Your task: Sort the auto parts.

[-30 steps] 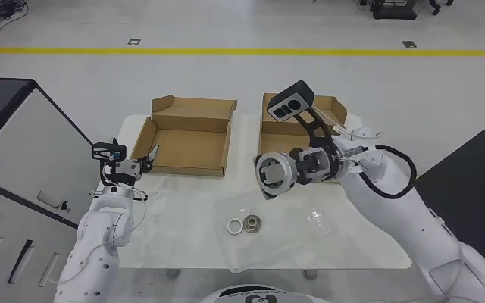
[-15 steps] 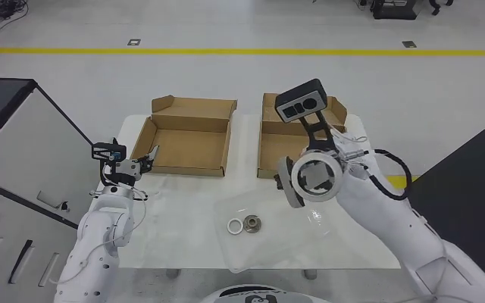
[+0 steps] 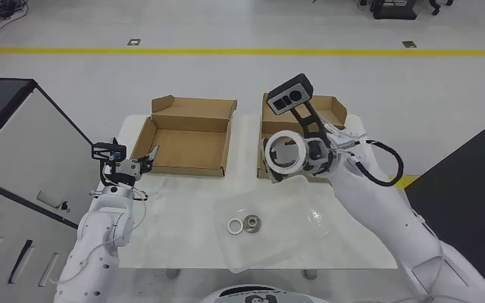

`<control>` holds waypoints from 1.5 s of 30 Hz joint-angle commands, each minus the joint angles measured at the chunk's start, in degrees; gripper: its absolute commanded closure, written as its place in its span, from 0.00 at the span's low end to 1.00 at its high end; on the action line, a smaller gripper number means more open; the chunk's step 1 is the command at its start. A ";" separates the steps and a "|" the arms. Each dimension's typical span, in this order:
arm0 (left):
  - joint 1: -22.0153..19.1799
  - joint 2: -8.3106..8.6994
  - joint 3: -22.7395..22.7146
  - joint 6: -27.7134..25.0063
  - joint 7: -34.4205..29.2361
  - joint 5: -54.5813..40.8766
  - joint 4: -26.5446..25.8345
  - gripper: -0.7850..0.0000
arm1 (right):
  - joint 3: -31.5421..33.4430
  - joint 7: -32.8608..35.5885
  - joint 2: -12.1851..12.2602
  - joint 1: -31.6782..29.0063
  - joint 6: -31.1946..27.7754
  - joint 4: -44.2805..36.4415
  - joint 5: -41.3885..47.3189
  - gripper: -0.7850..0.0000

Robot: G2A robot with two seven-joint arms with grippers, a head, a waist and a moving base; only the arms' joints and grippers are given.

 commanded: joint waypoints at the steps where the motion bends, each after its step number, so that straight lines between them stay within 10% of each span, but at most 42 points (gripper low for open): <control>1: 0.00 0.00 0.00 0.00 0.00 0.00 0.00 0.00 | 0.62 -0.71 0.20 -0.21 2.41 -0.37 -2.88 1.00; 45: 0.00 0.00 0.00 0.00 0.00 0.00 0.00 0.00 | -0.52 9.59 -3.27 -0.08 -1.21 1.54 9.58 1.00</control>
